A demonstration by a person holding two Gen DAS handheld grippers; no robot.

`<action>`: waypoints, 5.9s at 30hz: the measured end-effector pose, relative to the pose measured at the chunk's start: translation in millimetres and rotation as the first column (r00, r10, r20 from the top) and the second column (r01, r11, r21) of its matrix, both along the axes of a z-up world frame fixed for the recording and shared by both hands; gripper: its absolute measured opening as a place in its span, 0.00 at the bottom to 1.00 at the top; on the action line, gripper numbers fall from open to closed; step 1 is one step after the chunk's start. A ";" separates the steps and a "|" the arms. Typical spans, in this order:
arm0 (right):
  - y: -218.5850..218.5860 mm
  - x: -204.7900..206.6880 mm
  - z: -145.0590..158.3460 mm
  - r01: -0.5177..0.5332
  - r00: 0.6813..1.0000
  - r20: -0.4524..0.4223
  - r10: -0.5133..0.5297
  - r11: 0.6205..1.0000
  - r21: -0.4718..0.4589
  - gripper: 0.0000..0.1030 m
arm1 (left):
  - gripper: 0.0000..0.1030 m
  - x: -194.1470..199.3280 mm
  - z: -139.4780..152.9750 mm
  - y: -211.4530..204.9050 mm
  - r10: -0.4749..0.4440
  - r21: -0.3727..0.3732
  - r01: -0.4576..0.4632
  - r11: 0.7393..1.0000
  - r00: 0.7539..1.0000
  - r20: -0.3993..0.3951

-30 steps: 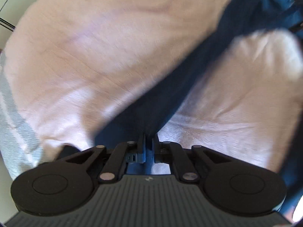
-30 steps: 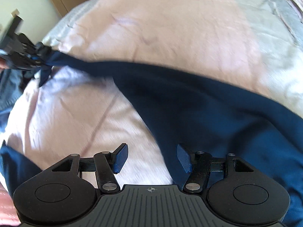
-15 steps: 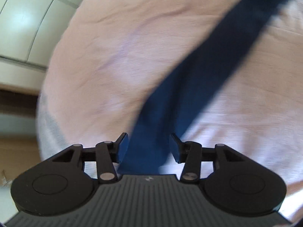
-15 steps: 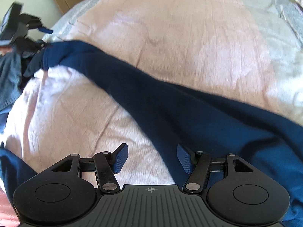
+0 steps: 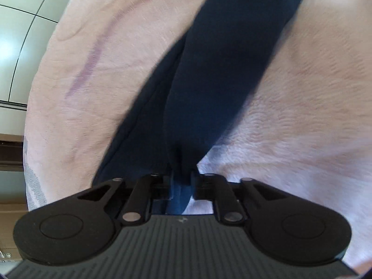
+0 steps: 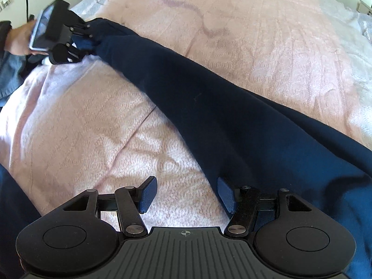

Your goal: Fold clothes

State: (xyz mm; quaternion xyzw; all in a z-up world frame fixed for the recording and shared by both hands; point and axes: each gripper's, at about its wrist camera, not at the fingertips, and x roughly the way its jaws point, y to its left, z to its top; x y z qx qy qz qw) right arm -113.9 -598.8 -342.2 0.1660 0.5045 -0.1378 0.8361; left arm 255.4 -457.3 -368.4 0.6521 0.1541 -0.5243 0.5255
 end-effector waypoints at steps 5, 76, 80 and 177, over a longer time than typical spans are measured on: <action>6.7 -6.8 19.9 0.017 1.000 -0.004 -0.017 1.000 -0.006 0.60 | 0.08 -4.6 113.0 32.4 0.138 0.050 -0.129 0.990 0.961 -0.240; -231.2 -220.0 56.6 0.452 0.889 -0.052 -0.454 0.890 -0.052 0.61 | 0.49 -217.7 67.5 -147.0 -0.031 -0.064 -0.009 0.998 0.803 -0.595; -244.5 -255.9 51.4 0.458 0.888 -0.021 -0.459 0.883 0.097 0.61 | 0.49 -279.3 65.3 -201.7 -0.157 -0.108 0.114 0.988 0.746 -0.647; 46.9 -11.2 46.2 0.134 0.991 -0.006 -0.133 0.991 0.011 0.64 | 0.05 -75.7 0.8 177.7 0.149 -0.005 -0.149 0.989 0.978 0.145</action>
